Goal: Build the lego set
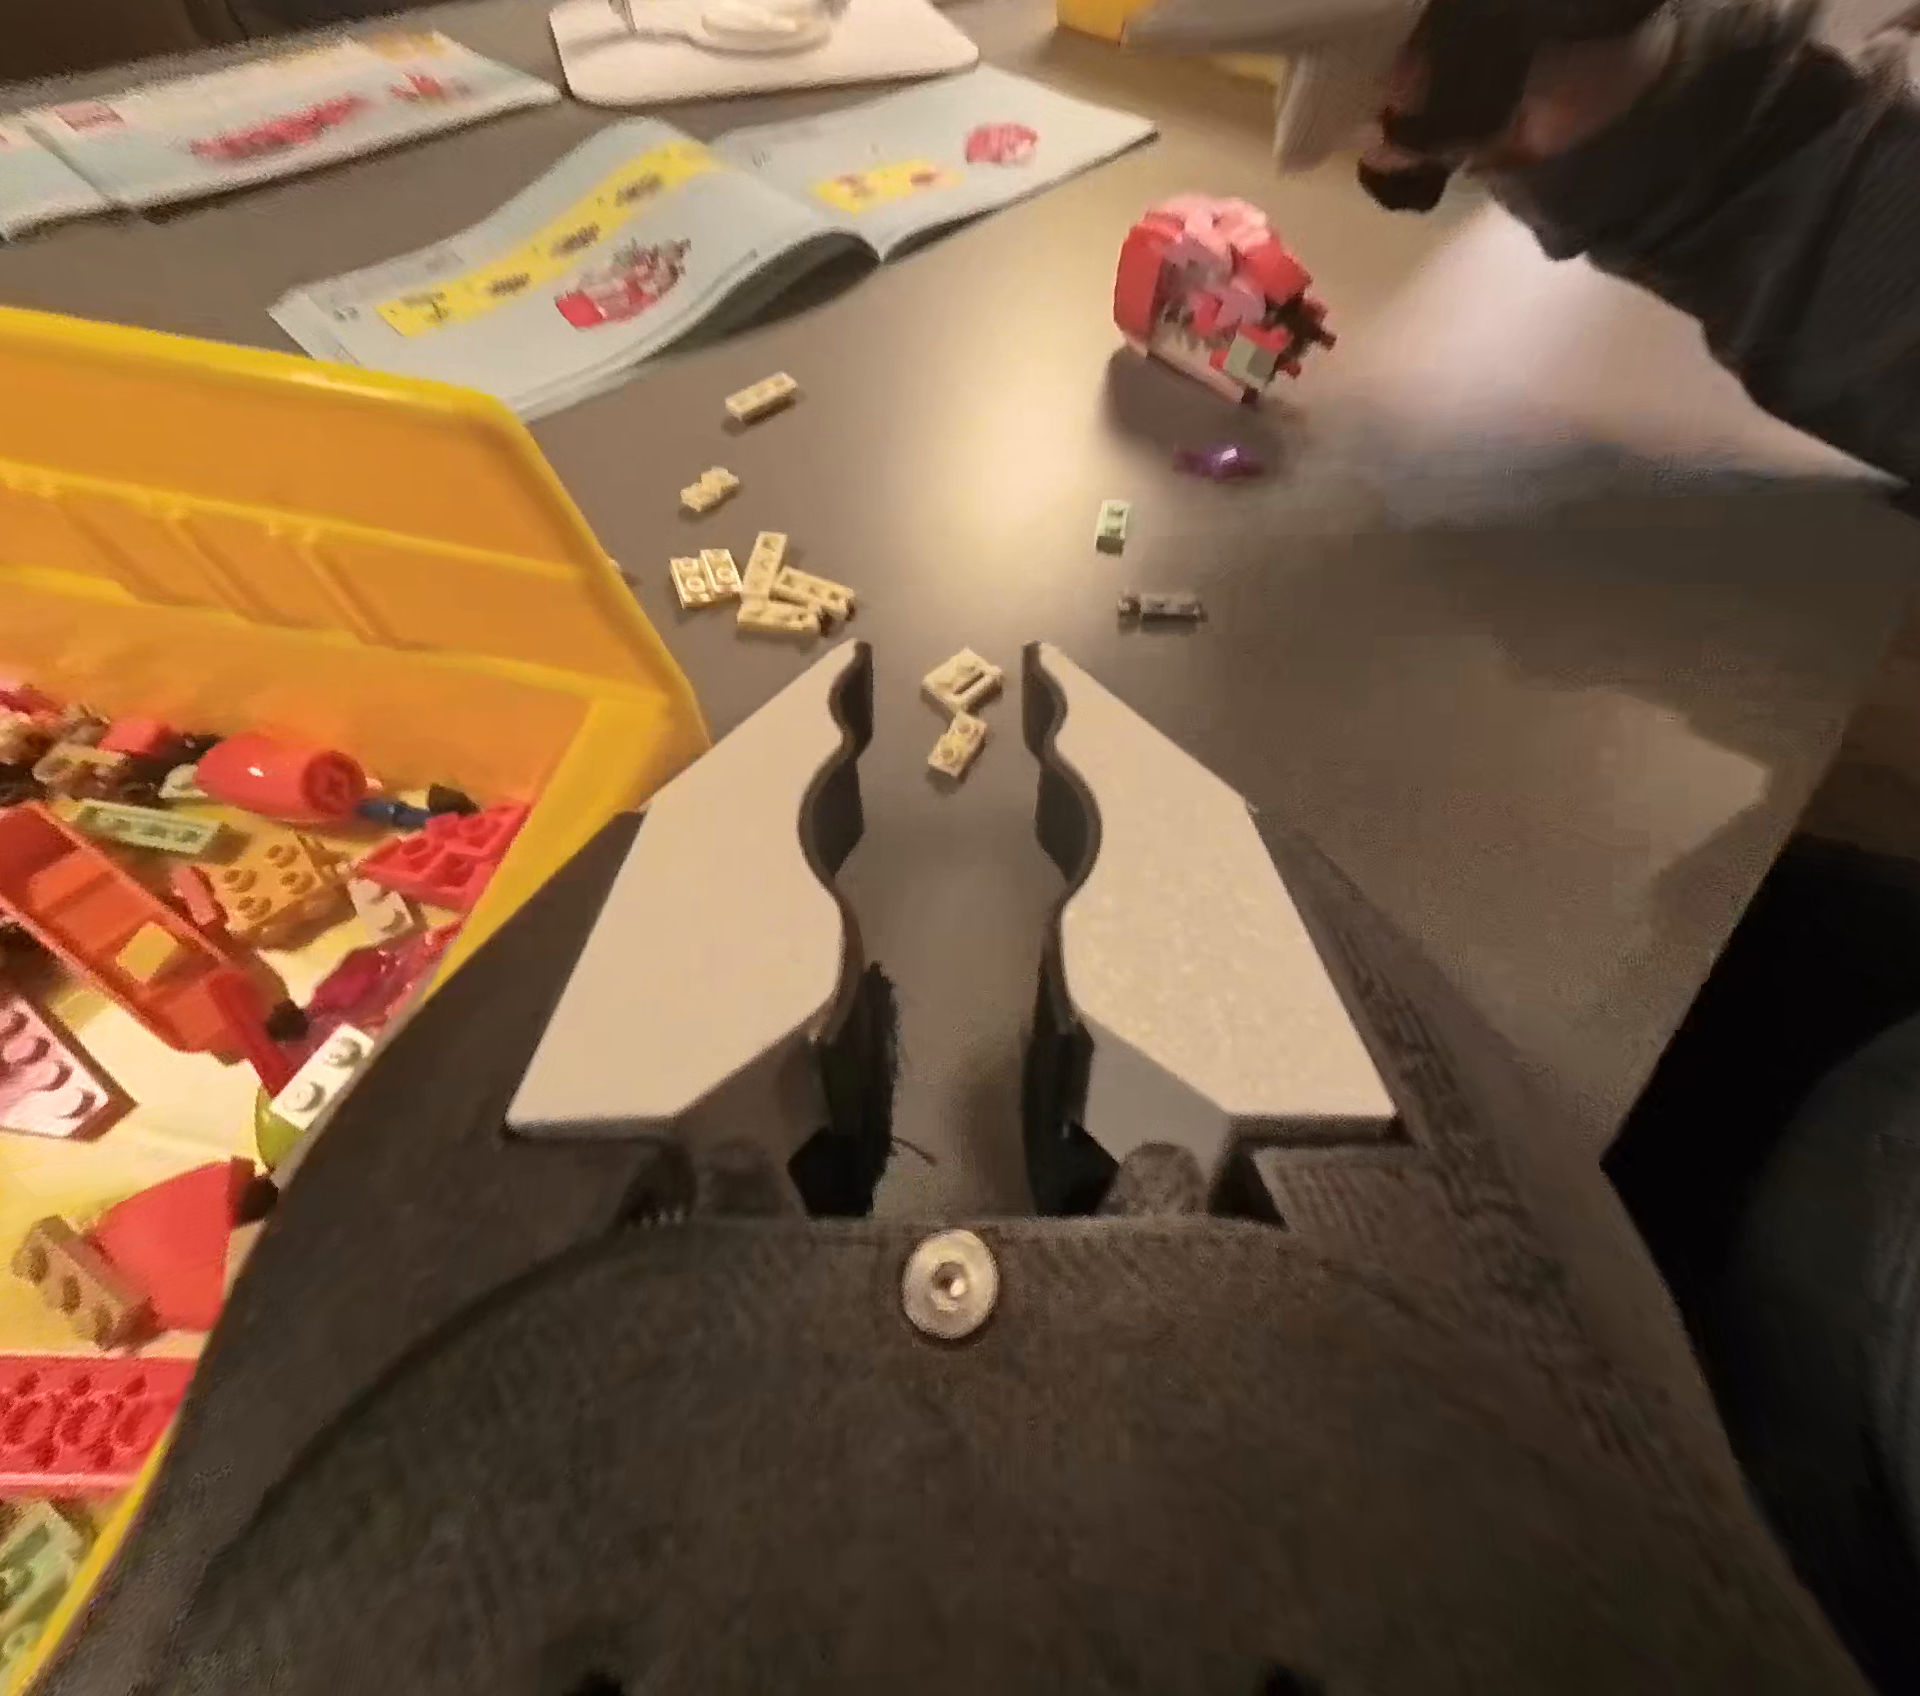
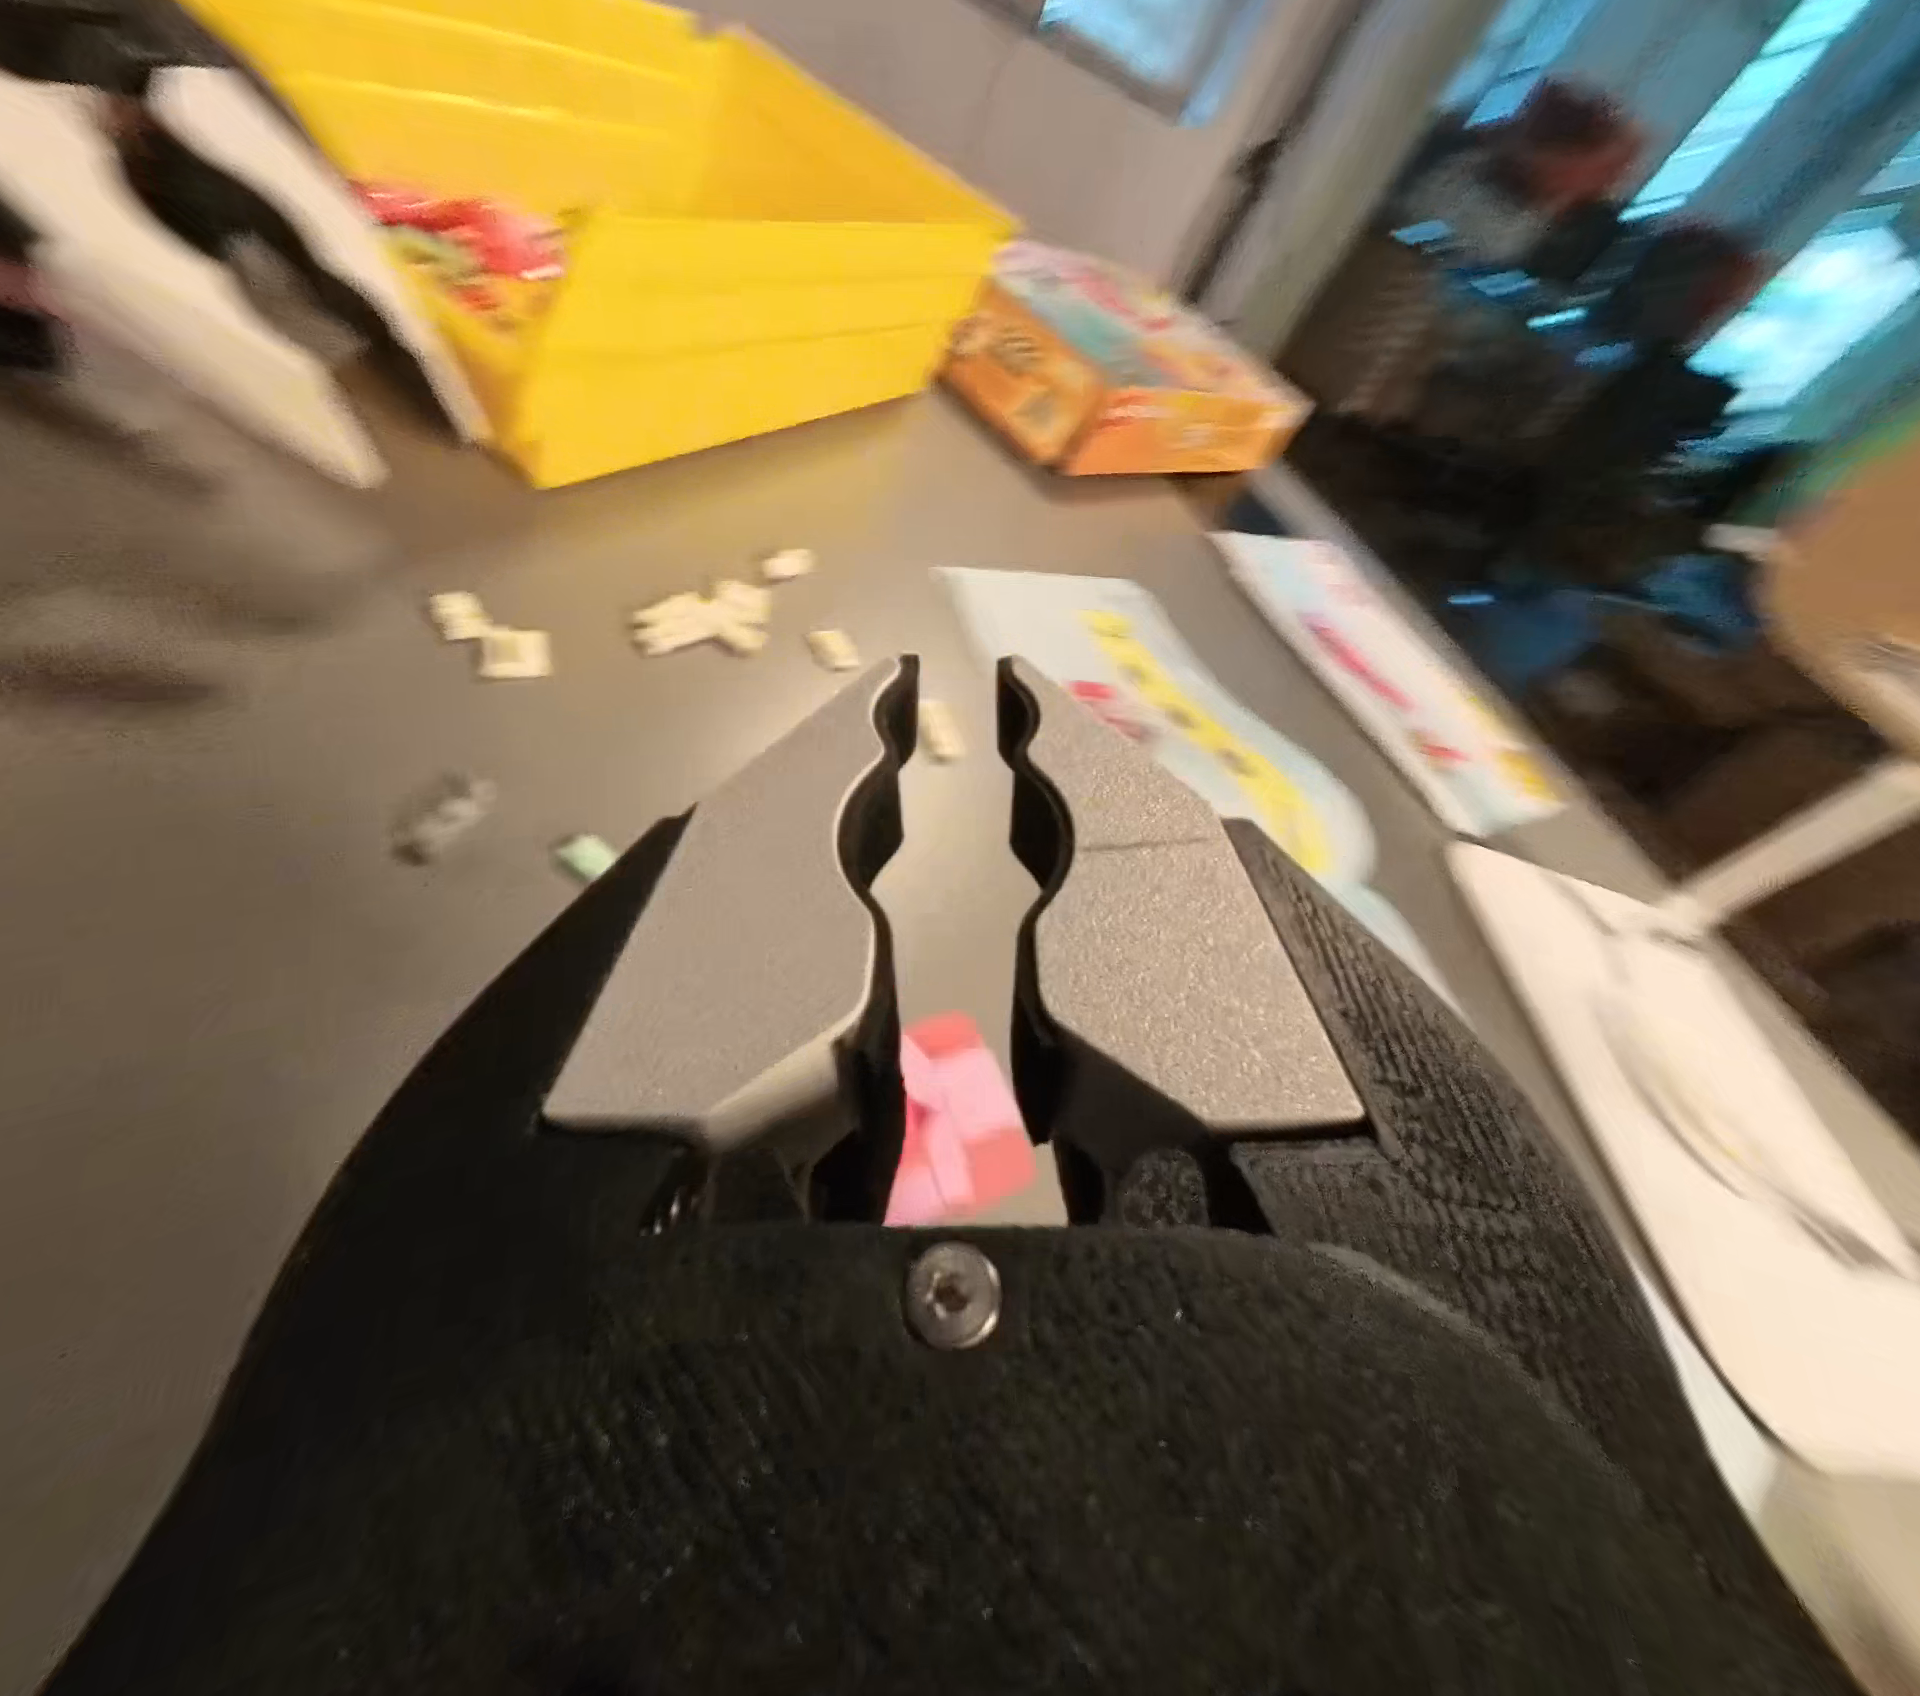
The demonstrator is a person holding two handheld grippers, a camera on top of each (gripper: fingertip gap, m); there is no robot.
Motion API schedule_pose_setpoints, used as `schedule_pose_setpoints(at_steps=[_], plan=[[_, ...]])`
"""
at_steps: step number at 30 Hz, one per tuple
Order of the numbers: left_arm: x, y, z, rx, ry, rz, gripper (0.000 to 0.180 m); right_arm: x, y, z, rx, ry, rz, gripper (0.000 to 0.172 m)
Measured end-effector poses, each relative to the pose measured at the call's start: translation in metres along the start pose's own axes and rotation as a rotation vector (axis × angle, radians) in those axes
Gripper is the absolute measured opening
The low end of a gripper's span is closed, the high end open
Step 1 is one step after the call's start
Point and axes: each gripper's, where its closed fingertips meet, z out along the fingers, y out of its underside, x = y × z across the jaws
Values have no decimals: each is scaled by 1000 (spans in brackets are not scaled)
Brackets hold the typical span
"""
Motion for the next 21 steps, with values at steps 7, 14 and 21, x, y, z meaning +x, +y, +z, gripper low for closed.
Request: schedule_pose_setpoints(at_steps=[7,14,21], plan=[[-5,-22,-10,171,-62,60,24,-57,28,89,-361,-609,-151,23],[-10,-26,-16,212,-57,9,23,-79,45,117,-444,-889,-97,19],[-20,-31,-22,266,-68,-62,24,-80,57,120,-505,-902,-110,7]])
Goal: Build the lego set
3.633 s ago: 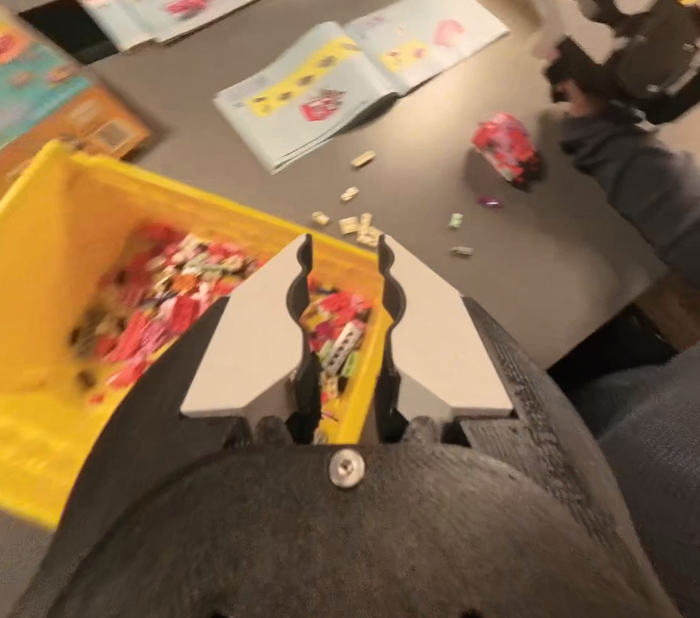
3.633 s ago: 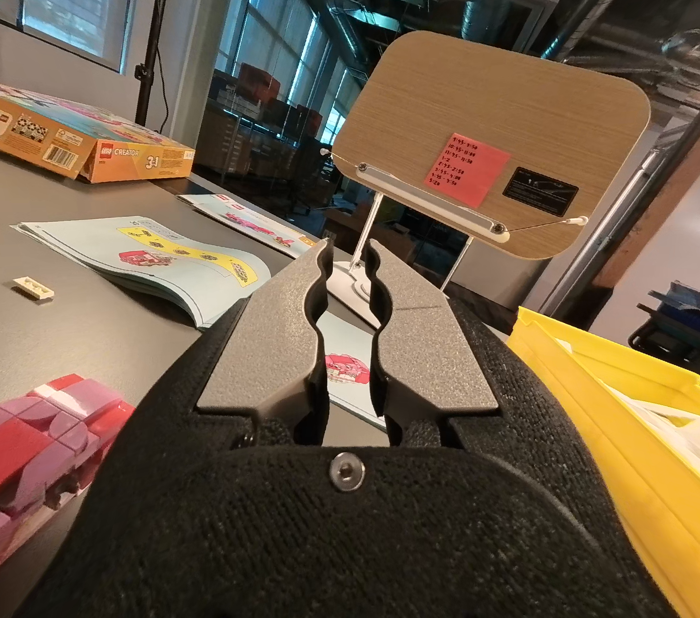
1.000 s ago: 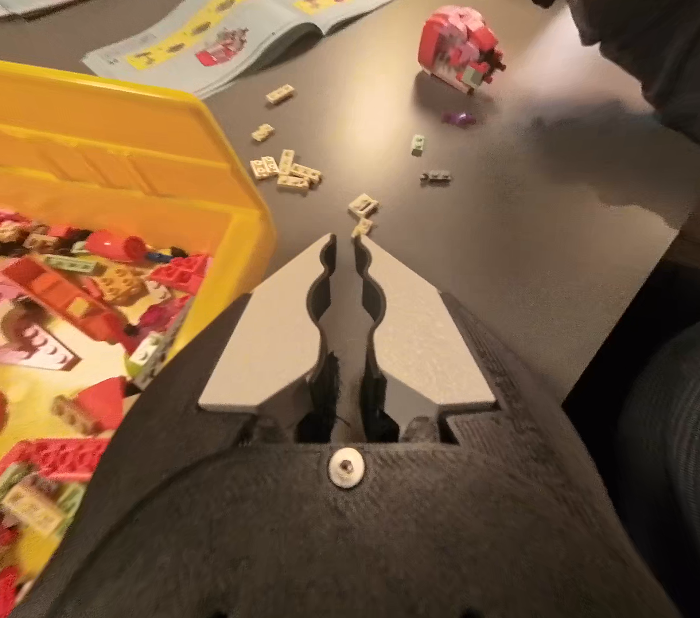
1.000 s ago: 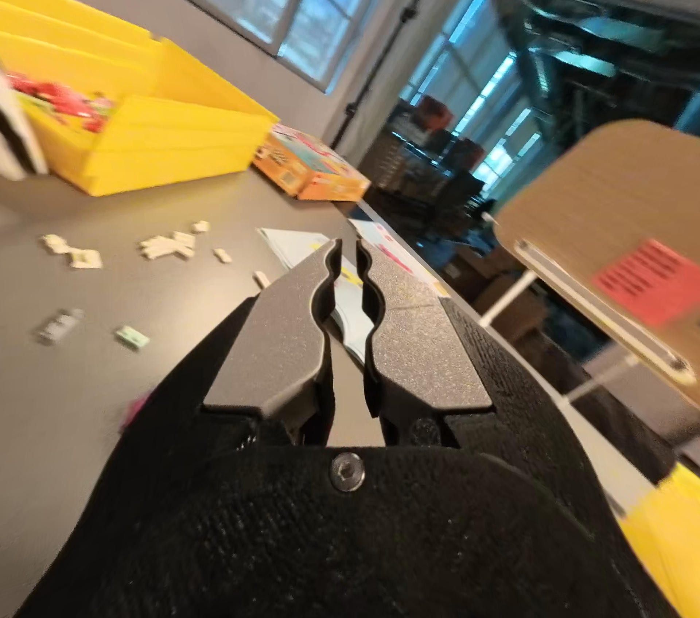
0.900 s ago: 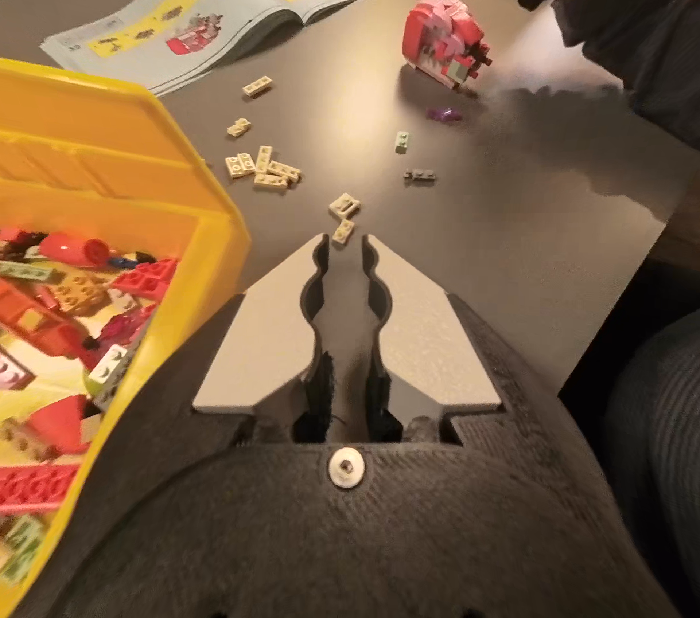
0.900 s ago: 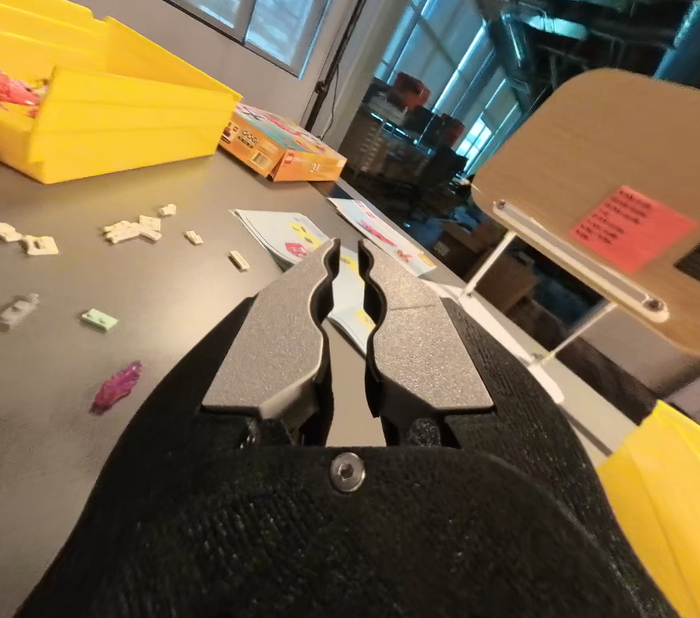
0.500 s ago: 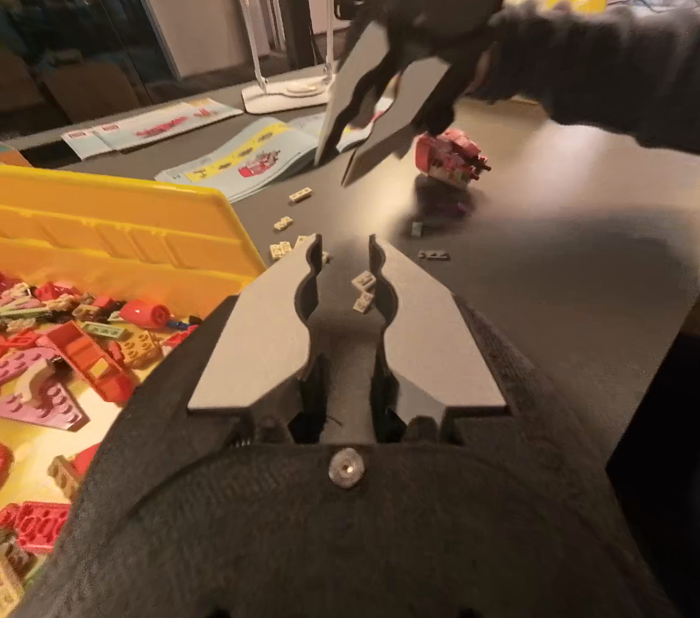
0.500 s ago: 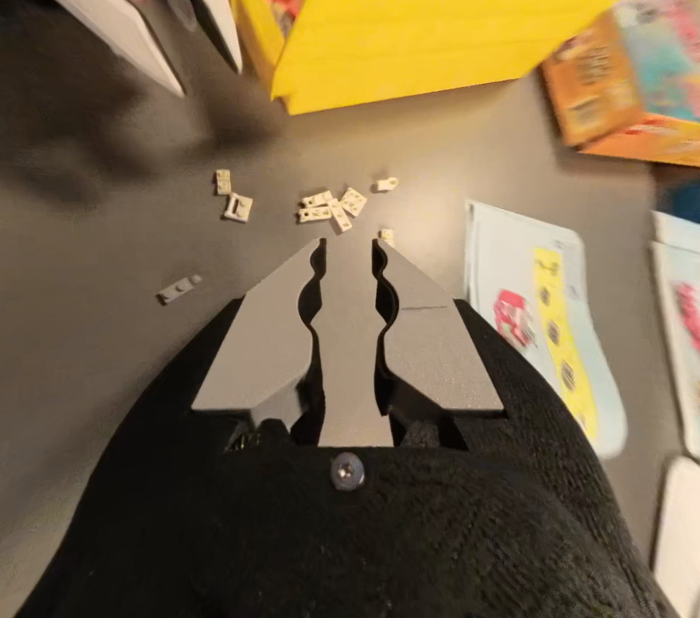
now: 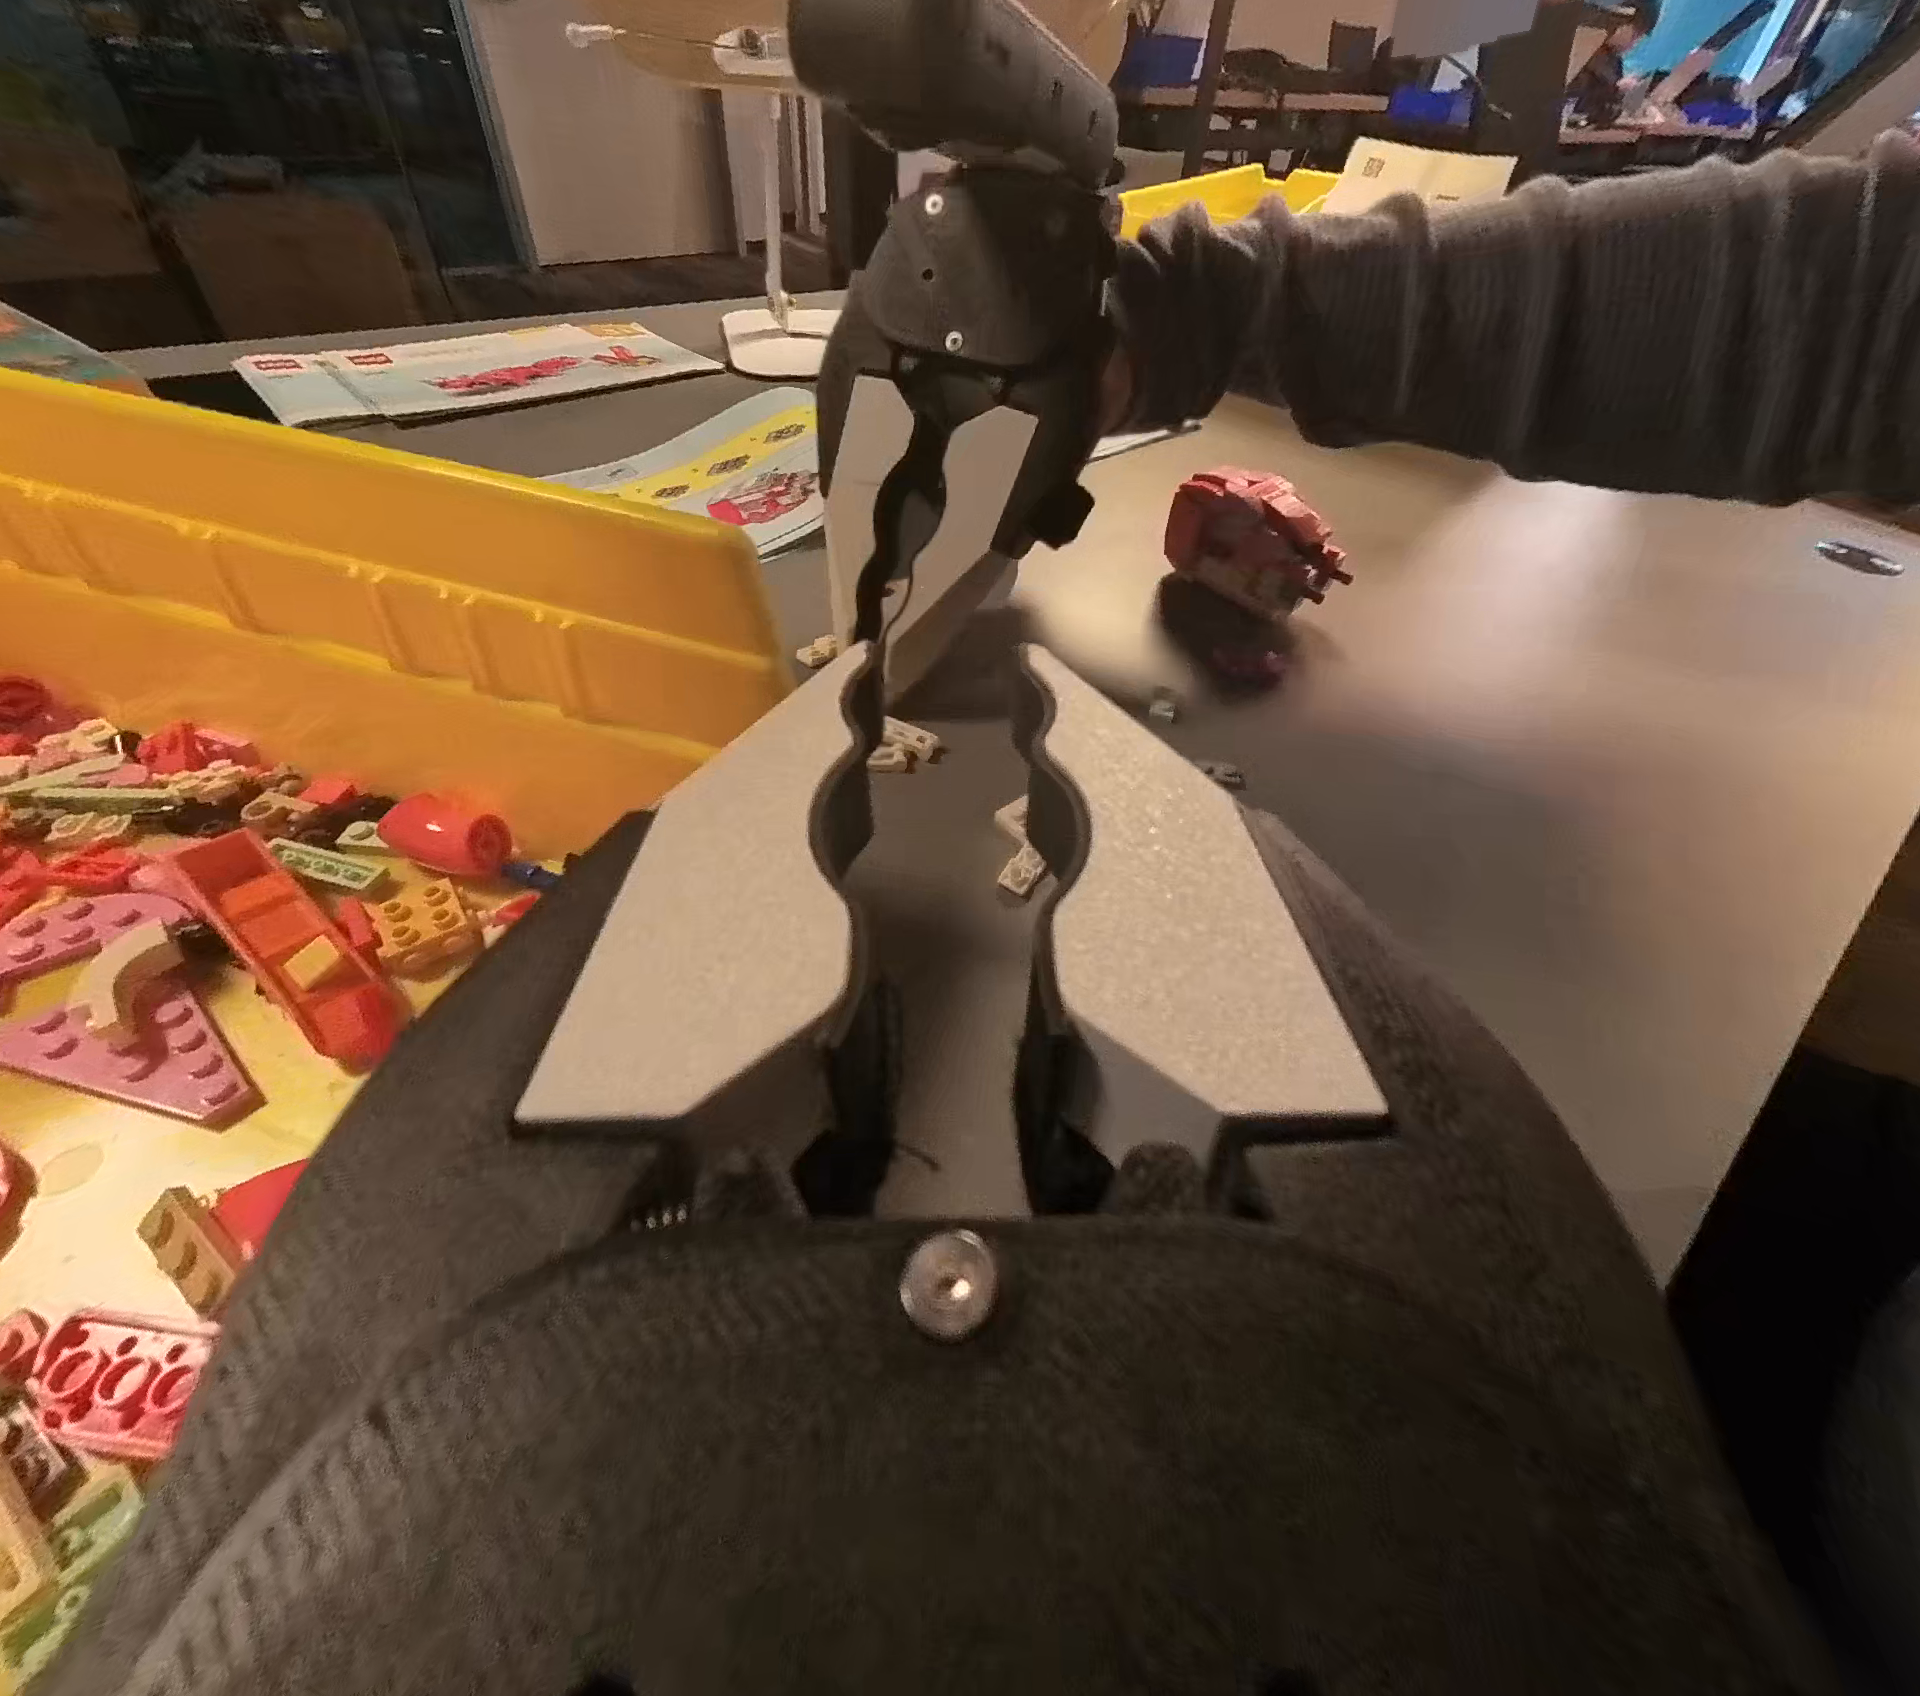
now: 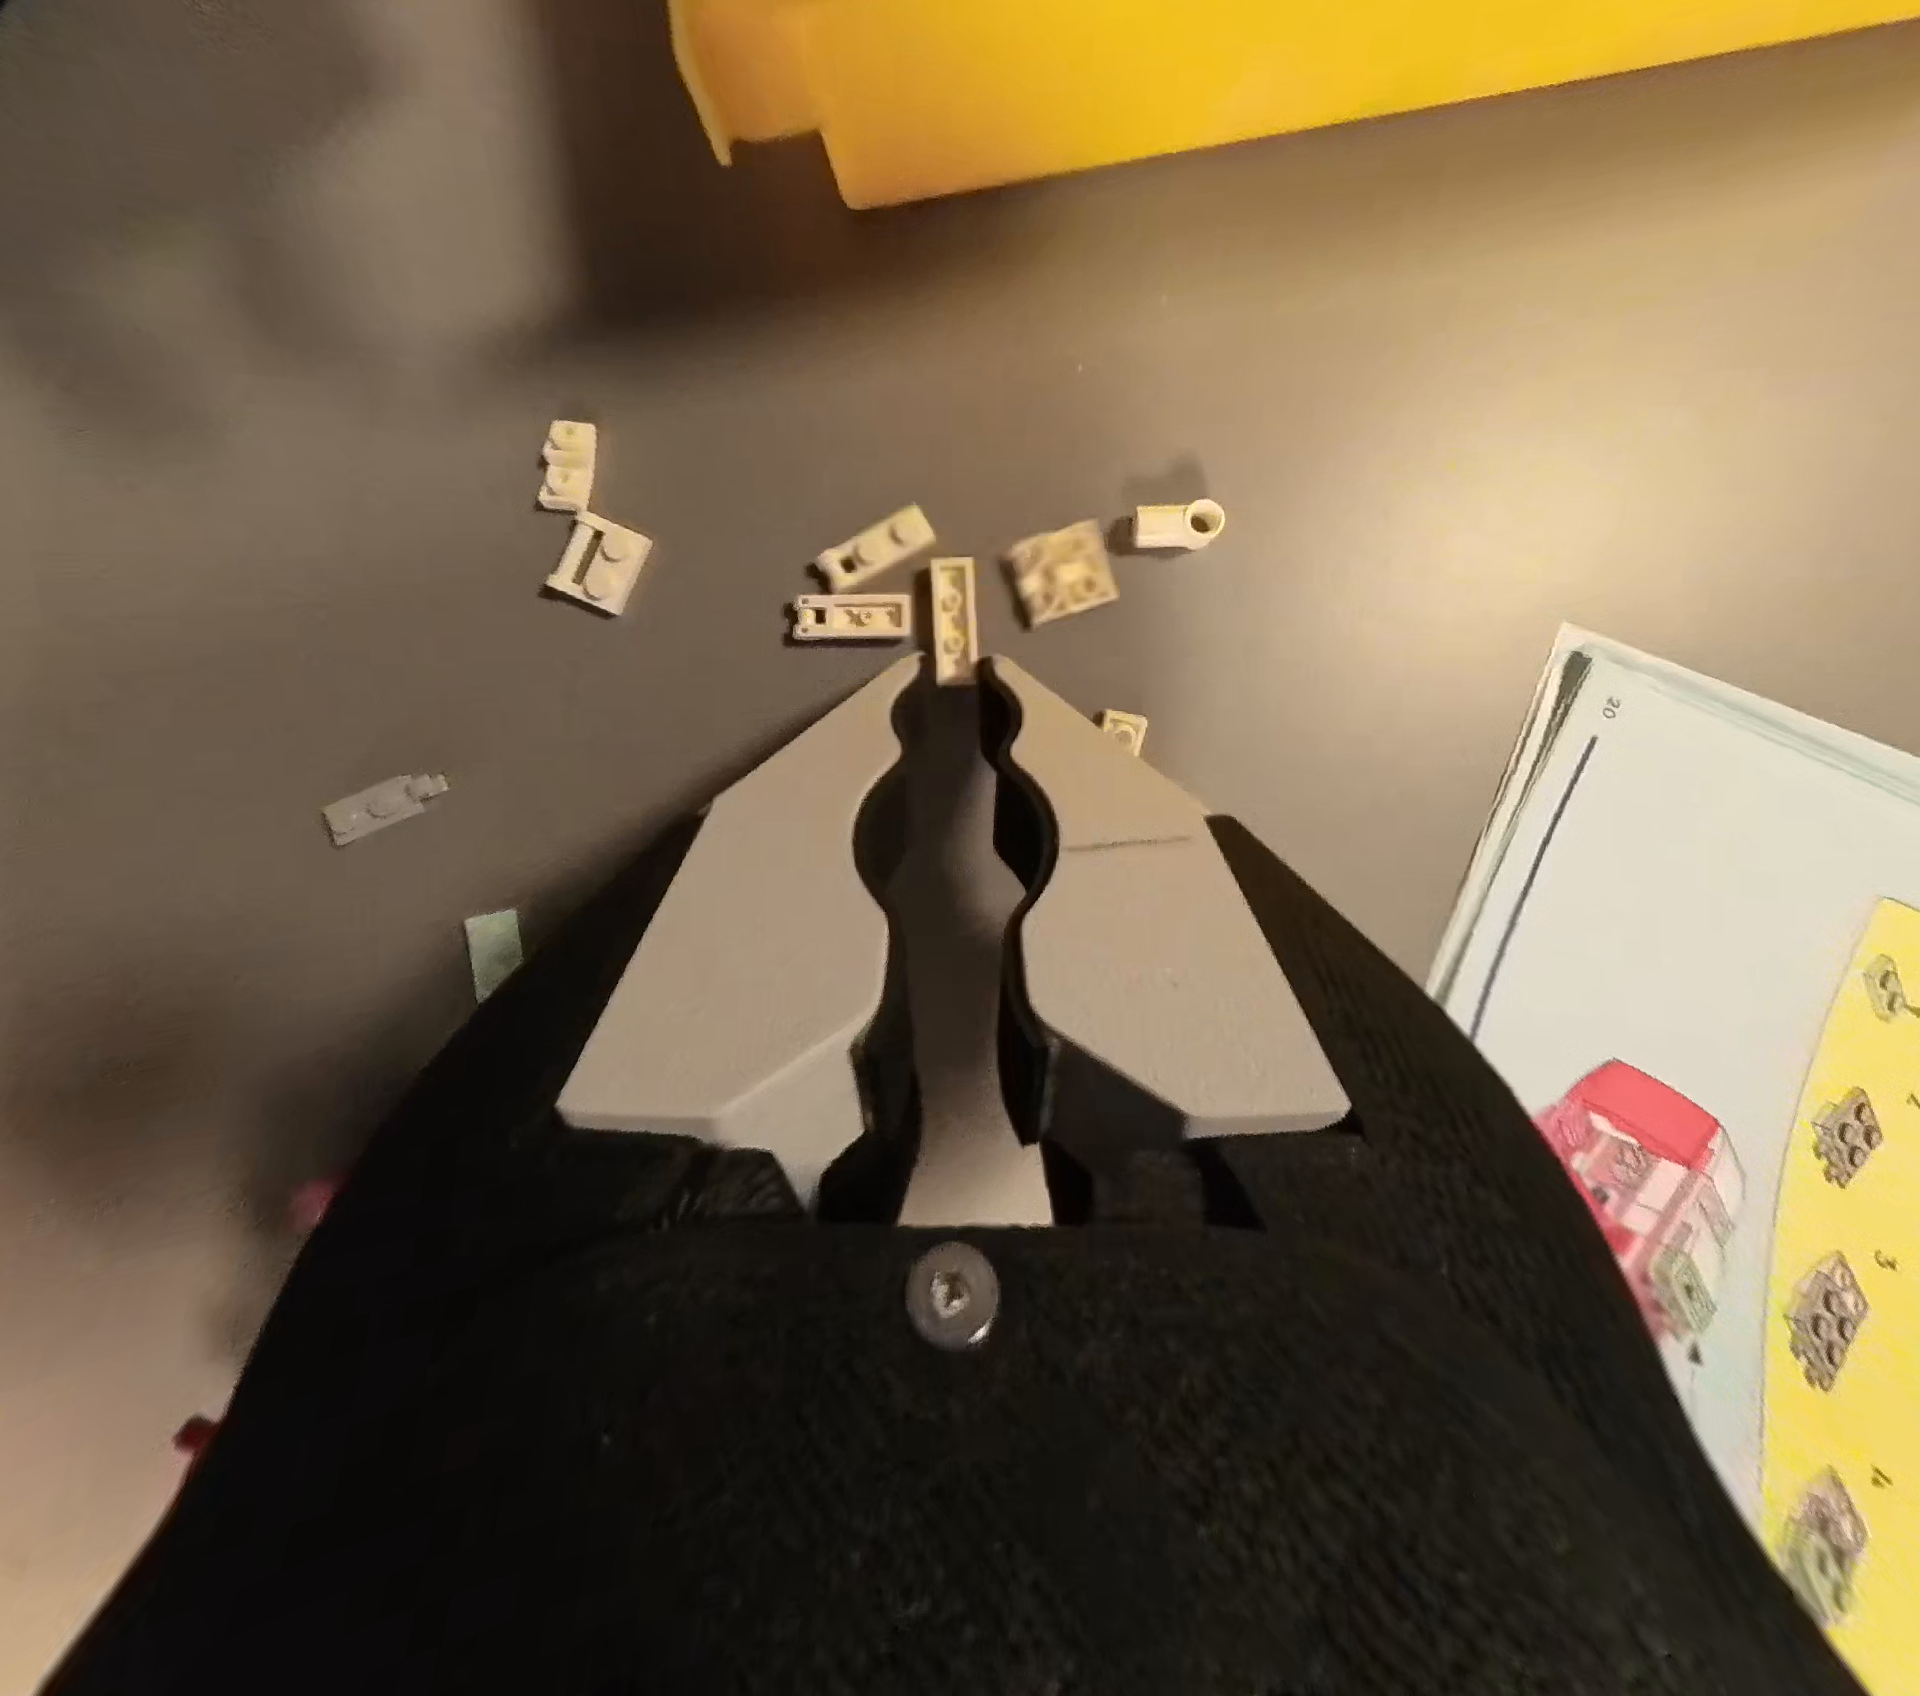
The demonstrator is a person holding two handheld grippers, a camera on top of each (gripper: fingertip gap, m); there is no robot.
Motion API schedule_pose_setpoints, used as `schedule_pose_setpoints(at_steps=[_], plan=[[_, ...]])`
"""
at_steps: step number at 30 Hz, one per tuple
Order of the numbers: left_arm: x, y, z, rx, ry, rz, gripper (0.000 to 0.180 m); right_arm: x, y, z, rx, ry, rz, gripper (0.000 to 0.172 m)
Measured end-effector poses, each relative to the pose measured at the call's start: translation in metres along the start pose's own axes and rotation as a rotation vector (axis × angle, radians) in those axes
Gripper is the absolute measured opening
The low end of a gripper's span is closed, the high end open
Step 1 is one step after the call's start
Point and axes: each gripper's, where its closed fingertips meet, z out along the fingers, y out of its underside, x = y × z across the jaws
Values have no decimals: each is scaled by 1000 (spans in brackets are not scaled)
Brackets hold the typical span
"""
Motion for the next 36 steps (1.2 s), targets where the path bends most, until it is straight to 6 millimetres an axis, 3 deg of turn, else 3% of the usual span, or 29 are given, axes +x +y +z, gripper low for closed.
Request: schedule_pose_setpoints(at_steps=[3,6,11,15,17,22,29,36], plan=[[-2,-1,0,4,15,-39,23,-1,3,-8,6,31,49,7],[-4,-3,-2,21,18,-63,24,-14,-2,-30,56,93,75,6],[-5,-3,-2,25,17,-75,24,-66,-3,-62,40,192,121,6],[-6,-3,-2,25,11,-72,24,-111,13,-56,-20,239,193,6],[-6,-3,-2,24,12,-73,24,-124,22,-48,-42,264,220,6],[-6,-3,-2,26,9,-73,24,-132,32,-40,15,314,294,6],[-6,-4,-3,32,4,-69,24,-132,46,-32,-48,331,324,8],[-6,-5,-3,37,3,-64,24,-129,32,-46,74,377,344,22]])
